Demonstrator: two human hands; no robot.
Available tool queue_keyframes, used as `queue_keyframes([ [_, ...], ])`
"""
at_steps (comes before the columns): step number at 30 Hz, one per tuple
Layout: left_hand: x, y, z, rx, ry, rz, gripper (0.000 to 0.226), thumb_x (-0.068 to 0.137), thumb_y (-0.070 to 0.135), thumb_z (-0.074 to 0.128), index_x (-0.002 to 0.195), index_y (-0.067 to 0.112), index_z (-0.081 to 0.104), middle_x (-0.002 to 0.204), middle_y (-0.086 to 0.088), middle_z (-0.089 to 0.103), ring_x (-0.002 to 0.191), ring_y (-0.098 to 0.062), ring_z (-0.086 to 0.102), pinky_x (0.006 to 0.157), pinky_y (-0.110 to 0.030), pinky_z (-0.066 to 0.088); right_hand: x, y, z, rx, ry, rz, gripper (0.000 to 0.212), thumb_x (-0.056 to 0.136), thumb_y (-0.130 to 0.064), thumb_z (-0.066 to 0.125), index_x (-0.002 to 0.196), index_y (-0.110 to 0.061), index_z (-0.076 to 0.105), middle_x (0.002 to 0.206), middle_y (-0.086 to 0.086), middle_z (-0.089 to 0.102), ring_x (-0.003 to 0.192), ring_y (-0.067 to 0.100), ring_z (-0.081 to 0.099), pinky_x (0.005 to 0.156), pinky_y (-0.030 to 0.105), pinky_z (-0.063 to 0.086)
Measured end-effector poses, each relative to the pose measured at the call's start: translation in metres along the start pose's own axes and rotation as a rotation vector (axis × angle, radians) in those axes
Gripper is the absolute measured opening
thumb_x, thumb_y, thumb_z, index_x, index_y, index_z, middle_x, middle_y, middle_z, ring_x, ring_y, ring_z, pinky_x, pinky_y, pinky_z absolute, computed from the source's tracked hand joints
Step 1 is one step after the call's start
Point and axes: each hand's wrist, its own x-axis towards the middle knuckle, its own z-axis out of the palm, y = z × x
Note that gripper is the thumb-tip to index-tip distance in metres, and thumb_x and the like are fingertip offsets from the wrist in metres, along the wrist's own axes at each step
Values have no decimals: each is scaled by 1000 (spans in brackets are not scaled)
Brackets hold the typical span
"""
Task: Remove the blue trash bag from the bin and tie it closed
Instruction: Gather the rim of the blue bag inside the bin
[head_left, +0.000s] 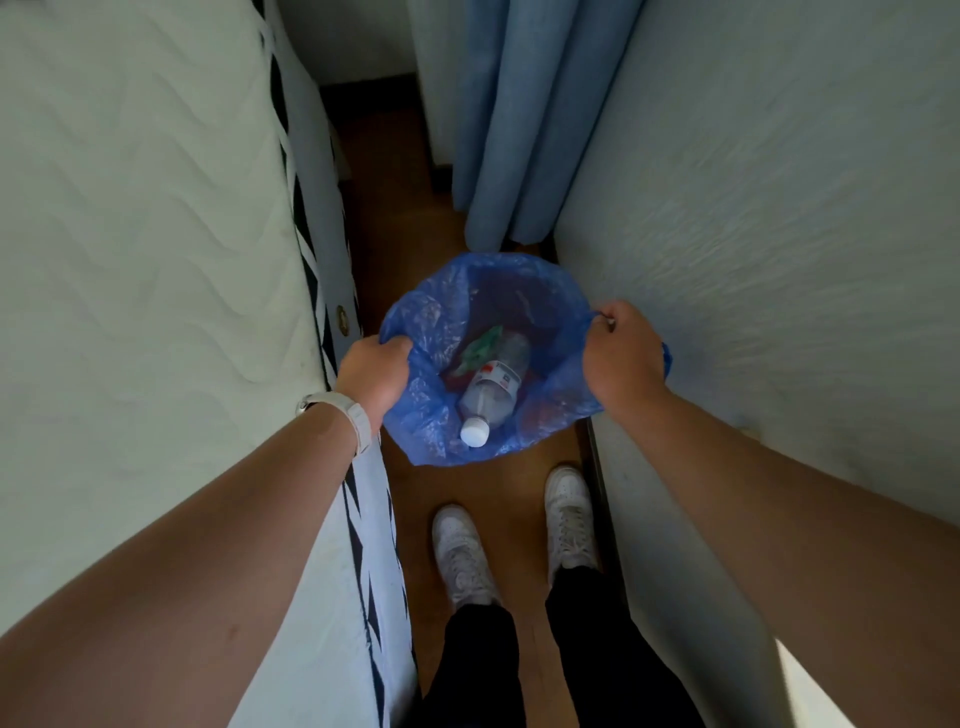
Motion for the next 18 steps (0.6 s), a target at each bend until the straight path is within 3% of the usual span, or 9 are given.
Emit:
queue_keyframes([
  [5, -26, 26, -22, 23, 25, 46, 23, 85, 29, 52, 78, 11, 63, 78, -14, 62, 73, -30, 61, 64, -35, 45, -9, -25, -25, -1, 0, -20, 28, 100, -19, 39, 117, -11, 59, 109, 12, 66, 83, 19, 53, 71, 29, 38],
  [7, -35, 39, -33, 47, 46, 75, 28, 83, 29, 53, 88, 5, 66, 83, -16, 64, 77, -34, 64, 66, -38, 48, -10, -39, -38, 4, -7, -26, 28, 100, -19, 39, 115, -9, 60, 109, 13, 66, 85, 22, 55, 72, 31, 38],
  [10, -55, 59, -50, 95, 63, 131, 28, 84, 31, 54, 93, 7, 66, 98, -21, 69, 88, -38, 66, 74, -45, 54, -14, -60, -59, -30, -22, -47, 30, 97, -24, 46, 116, -4, 61, 117, 18, 65, 105, 35, 60, 82, 35, 43],
  [14, -93, 81, -70, 180, -1, 230, 27, 84, 29, 57, 94, 6, 67, 92, -20, 71, 81, -34, 67, 76, -45, 56, -29, -84, -88, -156, -169, -46, 48, 91, -21, 61, 128, 5, 49, 128, 24, 57, 121, 37, 53, 95, 35, 40],
  [18, -128, 96, -97, 249, -66, 249, 39, 72, 27, 60, 92, -6, 66, 85, -26, 70, 71, -28, 65, 67, -42, 54, -42, -106, -115, -297, -283, -67, 28, 87, -5, 52, 110, 9, 62, 118, 28, 62, 112, 41, 58, 89, 35, 44],
])
